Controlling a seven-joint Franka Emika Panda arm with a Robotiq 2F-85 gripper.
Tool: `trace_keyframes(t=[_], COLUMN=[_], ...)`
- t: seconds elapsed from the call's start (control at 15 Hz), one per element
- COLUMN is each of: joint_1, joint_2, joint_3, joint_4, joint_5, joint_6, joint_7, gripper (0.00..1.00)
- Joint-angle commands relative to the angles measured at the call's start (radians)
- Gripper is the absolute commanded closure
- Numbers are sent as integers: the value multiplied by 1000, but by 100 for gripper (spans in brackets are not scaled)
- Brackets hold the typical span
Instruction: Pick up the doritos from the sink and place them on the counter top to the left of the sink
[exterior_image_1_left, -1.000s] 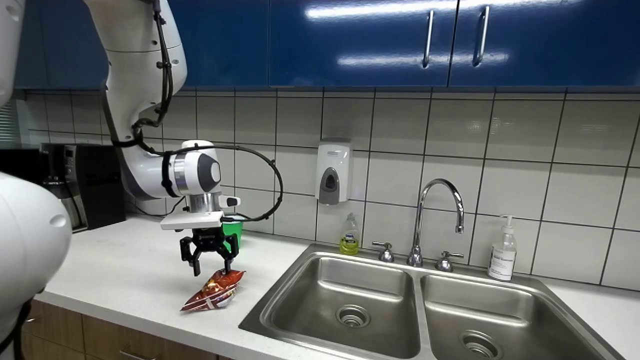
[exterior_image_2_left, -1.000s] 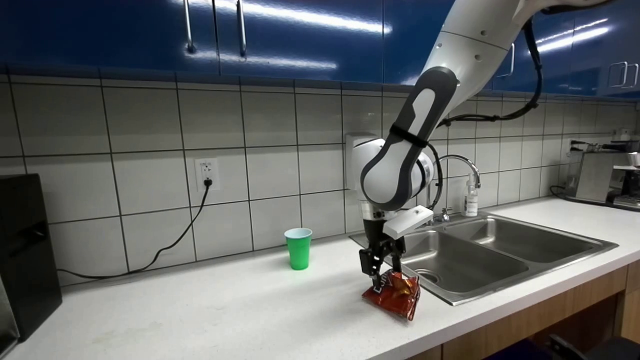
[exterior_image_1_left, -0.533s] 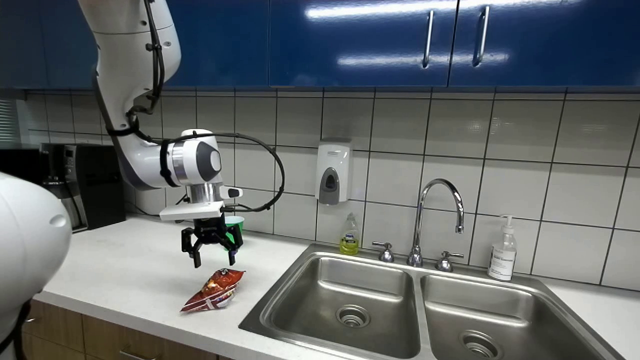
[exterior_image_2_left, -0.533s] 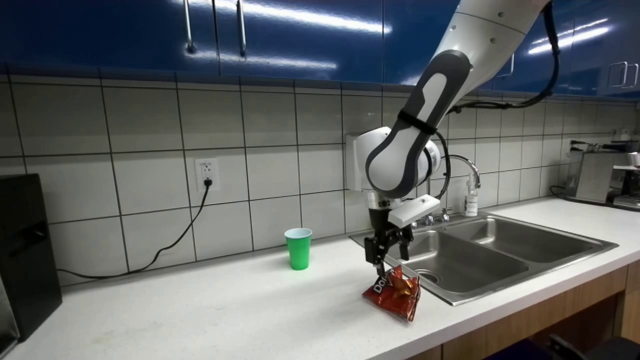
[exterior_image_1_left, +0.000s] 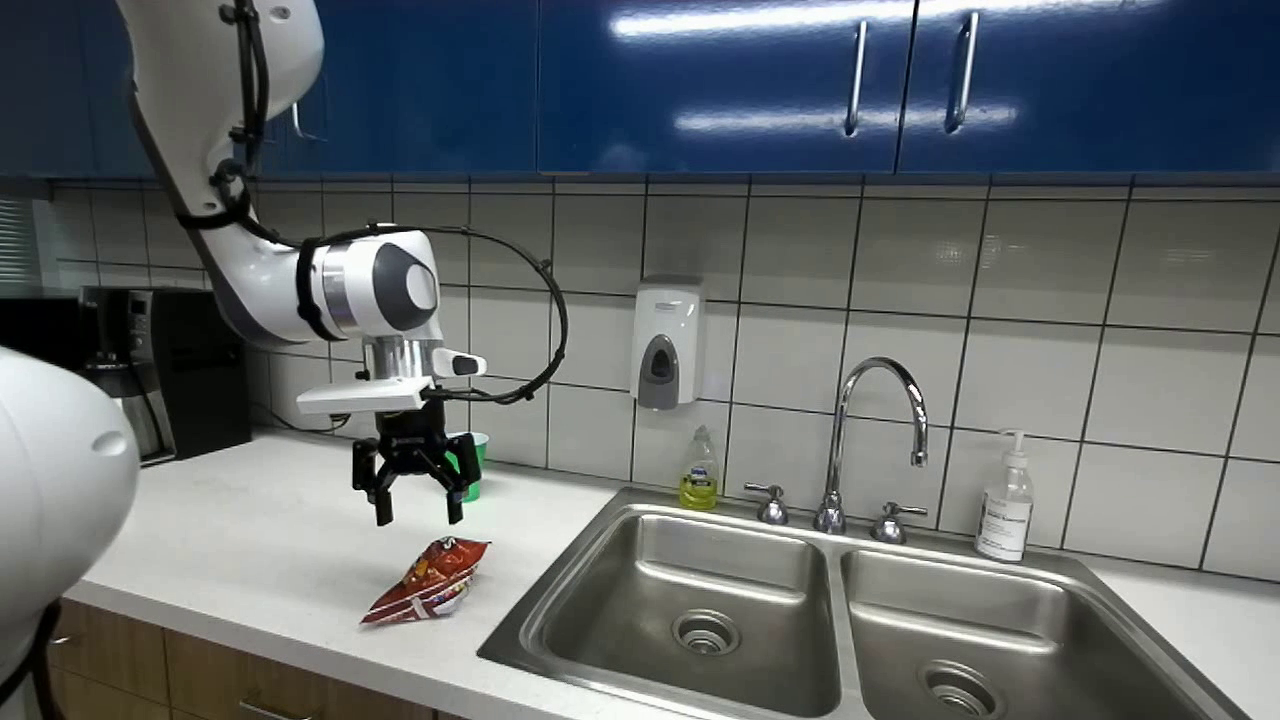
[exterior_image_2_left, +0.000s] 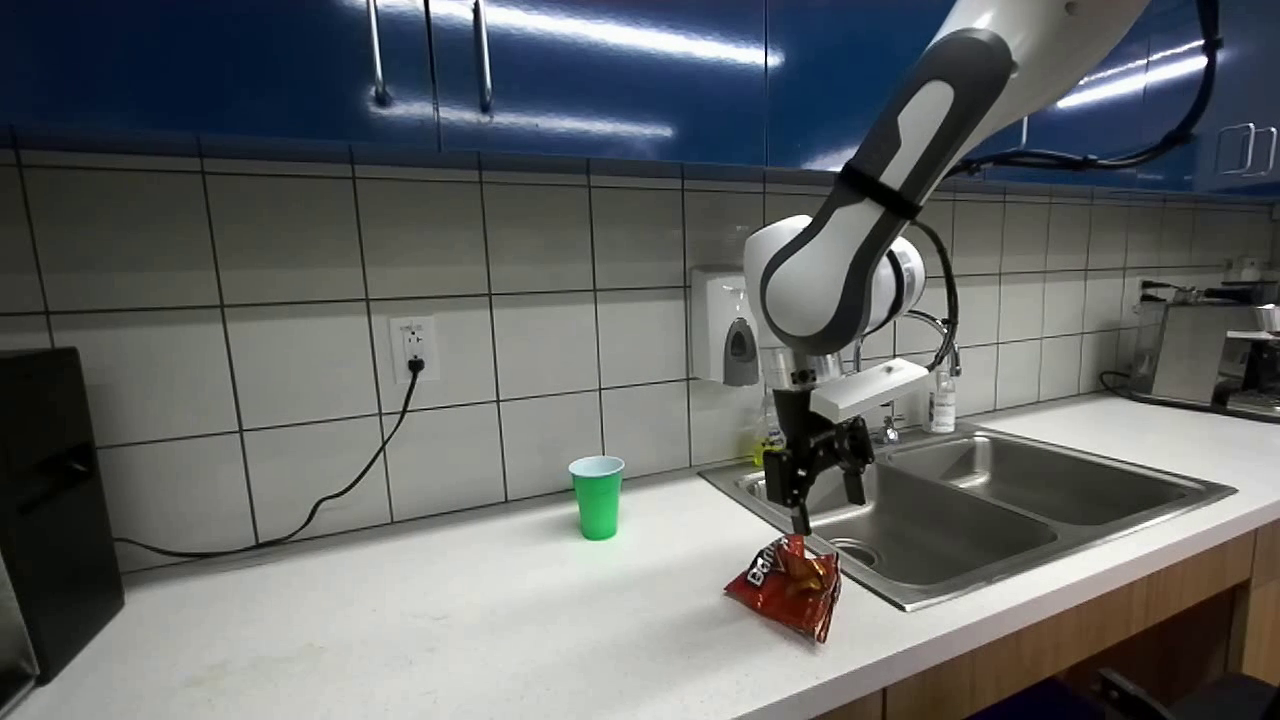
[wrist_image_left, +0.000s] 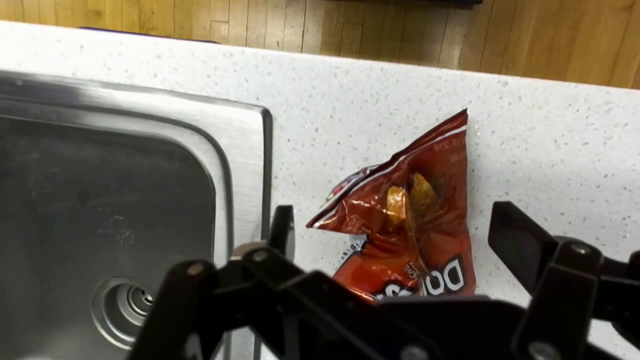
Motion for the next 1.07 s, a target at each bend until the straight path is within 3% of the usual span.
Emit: trace_keyframes(t=[0.0, 0.27, 0.33, 0.53, 1.0], joint_1=[-27, -43, -39, -44, -44], joint_2=[-158, -270, -178, -234, -240], joint_3=[13, 20, 21, 22, 22], joint_4=[-95, -153, -102, -133, -140], joint_5=[30, 23, 29, 30, 30], joint_6=[-57, -139, -93, -119, -119], joint_7=[24, 20, 2, 1, 0], gripper=[0, 0, 0, 0, 0])
